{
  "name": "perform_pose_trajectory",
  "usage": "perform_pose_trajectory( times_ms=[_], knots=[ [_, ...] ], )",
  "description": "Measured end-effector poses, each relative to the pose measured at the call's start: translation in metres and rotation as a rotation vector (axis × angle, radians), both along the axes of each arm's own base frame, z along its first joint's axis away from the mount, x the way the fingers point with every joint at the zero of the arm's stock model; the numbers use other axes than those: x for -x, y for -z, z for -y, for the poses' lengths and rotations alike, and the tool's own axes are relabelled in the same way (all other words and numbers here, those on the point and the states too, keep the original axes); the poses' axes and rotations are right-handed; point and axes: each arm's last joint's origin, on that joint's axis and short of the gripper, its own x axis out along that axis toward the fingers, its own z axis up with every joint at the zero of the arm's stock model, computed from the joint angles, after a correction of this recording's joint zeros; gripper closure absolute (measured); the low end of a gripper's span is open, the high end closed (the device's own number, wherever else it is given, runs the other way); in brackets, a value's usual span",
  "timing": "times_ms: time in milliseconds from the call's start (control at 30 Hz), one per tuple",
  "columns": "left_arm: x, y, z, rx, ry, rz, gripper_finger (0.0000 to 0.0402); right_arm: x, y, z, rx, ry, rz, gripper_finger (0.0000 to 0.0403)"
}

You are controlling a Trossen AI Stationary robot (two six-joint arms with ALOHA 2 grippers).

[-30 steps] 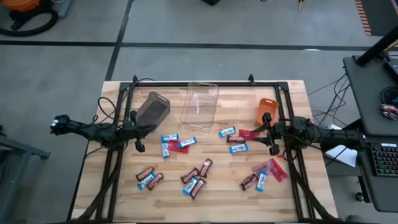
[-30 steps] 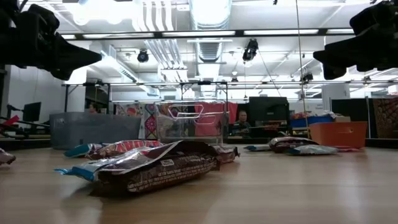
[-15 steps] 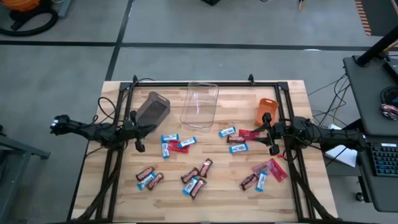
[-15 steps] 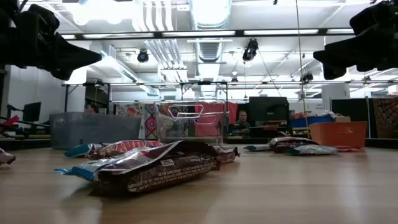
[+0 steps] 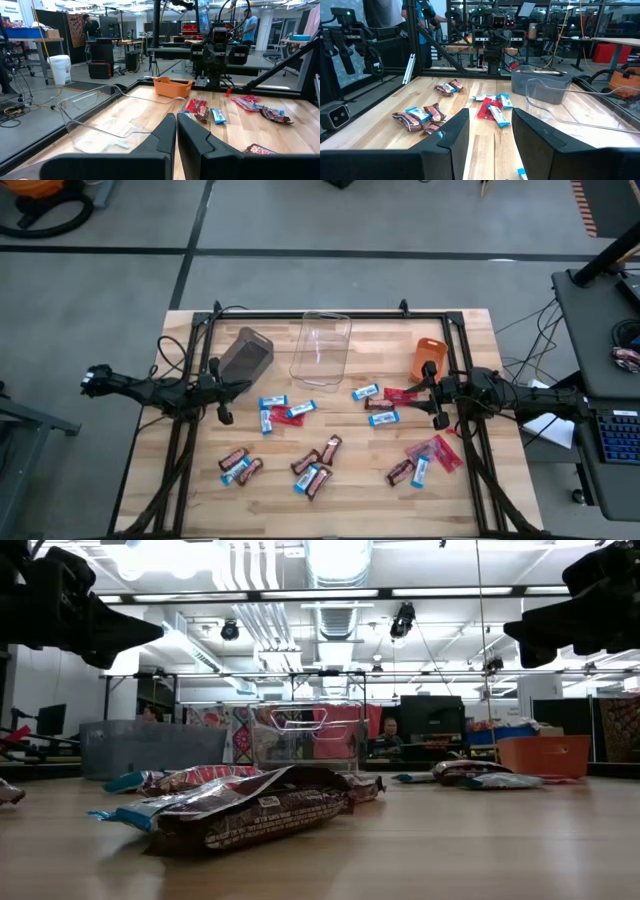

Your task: Sort candy

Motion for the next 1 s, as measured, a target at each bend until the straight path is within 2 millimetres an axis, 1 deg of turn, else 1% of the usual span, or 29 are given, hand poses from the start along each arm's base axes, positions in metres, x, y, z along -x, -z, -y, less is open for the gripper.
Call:
perform_pose_trajectory(
  times_ms=[400,433,467,533,600,633,833,1000],
  knots=[
    [0.0,0.0,0.0,-0.004,-0.001,0.002,0.0402,0.0,-0.001,0.0,0.029,0.002,0.01,0.0261],
    [0.0,-0.002,0.0,0.005,-0.001,0.023,0.0402,0.0,-0.001,0.0,0.006,0.003,0.015,0.0262],
    [0.0,-0.005,0.0,0.056,0.007,0.069,0.0402,0.0,-0.002,0.0,-0.048,0.003,0.012,0.0262],
    [0.001,-0.011,0.0,0.172,0.027,0.163,0.0402,0.0,-0.001,0.0,-0.203,0.003,-0.01,0.0262],
    [0.002,-0.016,0.0,0.209,0.032,0.218,0.0402,0.0,-0.001,0.0,-0.328,0.005,-0.025,0.0261],
    [0.002,-0.018,0.0,0.214,0.034,0.24,0.0402,0.0,-0.001,0.0,-0.357,0.006,-0.029,0.0261],
    [0.003,-0.022,-0.001,0.221,0.036,0.287,0.0402,0.0,-0.001,0.0,-0.371,0.009,-0.039,0.0267],
    [0.003,-0.022,0.0,0.22,0.039,0.281,0.0402,0.0,-0.001,0.001,-0.371,0.015,-0.033,0.0271]
  ],
)
